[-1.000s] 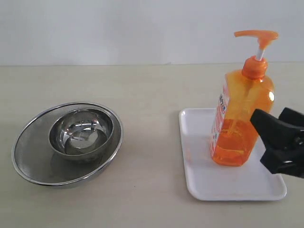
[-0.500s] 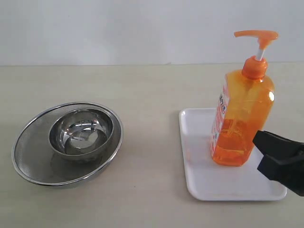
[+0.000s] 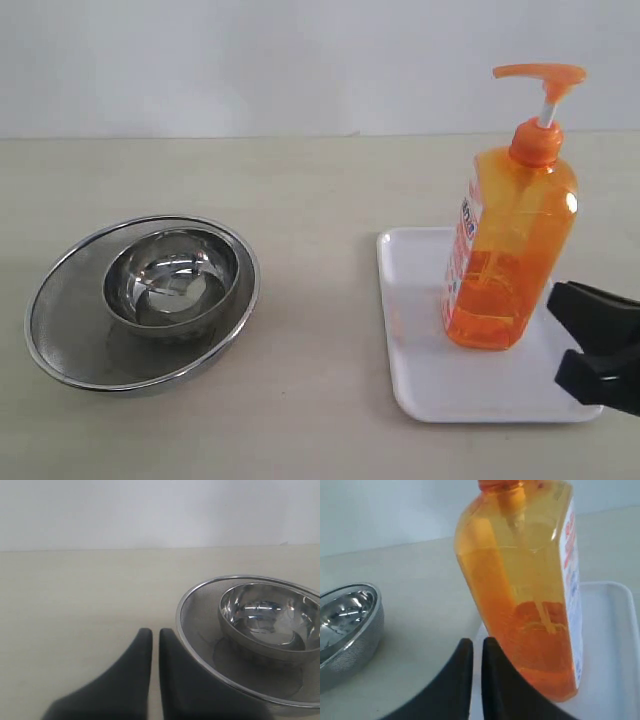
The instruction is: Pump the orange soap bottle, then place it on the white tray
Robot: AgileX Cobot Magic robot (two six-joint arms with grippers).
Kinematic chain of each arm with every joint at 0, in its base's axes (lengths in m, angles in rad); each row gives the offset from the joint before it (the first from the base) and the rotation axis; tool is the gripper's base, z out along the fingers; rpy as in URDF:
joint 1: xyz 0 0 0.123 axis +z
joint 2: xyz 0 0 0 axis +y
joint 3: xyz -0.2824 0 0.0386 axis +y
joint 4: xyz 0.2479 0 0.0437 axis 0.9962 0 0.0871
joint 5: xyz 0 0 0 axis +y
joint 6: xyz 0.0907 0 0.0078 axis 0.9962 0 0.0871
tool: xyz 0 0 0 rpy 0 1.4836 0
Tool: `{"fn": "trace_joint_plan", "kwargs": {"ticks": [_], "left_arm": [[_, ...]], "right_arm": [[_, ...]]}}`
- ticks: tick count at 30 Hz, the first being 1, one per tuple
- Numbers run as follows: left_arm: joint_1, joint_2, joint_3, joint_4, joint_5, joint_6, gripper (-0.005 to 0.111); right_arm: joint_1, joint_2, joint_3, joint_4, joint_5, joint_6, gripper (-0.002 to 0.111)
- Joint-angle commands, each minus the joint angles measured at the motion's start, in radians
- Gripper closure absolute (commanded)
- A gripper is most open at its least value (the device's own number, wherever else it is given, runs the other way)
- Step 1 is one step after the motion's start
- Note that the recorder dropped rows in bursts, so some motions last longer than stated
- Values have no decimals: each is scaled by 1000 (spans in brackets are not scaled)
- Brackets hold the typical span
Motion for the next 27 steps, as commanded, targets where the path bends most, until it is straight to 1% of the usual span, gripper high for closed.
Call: {"fn": "trace_joint_plan", "kwargs": {"ticks": [1, 6, 8, 13, 15, 18, 23, 26, 27], "left_arm": [[-2, -2, 4, 1, -2, -11, 102], [-2, -2, 4, 1, -2, -11, 102], [-2, -2, 4, 1, -2, -11, 102], [-2, -2, 4, 1, -2, -11, 102], [-2, -2, 4, 1, -2, -11, 102], [-2, -2, 4, 1, -4, -11, 102], [-2, -2, 4, 1, -6, -11, 102], [-2, -2, 4, 1, -6, -11, 102], [-2, -2, 4, 1, -6, -11, 102]], "right_arm": [[-163, -259, 8, -9, 280, -86, 106], [-384, -566, 8, -9, 486, -93, 106], [-454, -669, 8, -9, 565, -101, 106], [-595, -860, 8, -9, 714, -134, 106], [-644, -881, 8, -9, 754, -145, 106], [-674, -881, 8, -9, 756, -179, 106], [-679, -881, 8, -51, 780, -302, 106], [-679, -881, 29, -73, 797, -291, 106], [-679, -881, 29, -155, 812, -210, 106]]}}
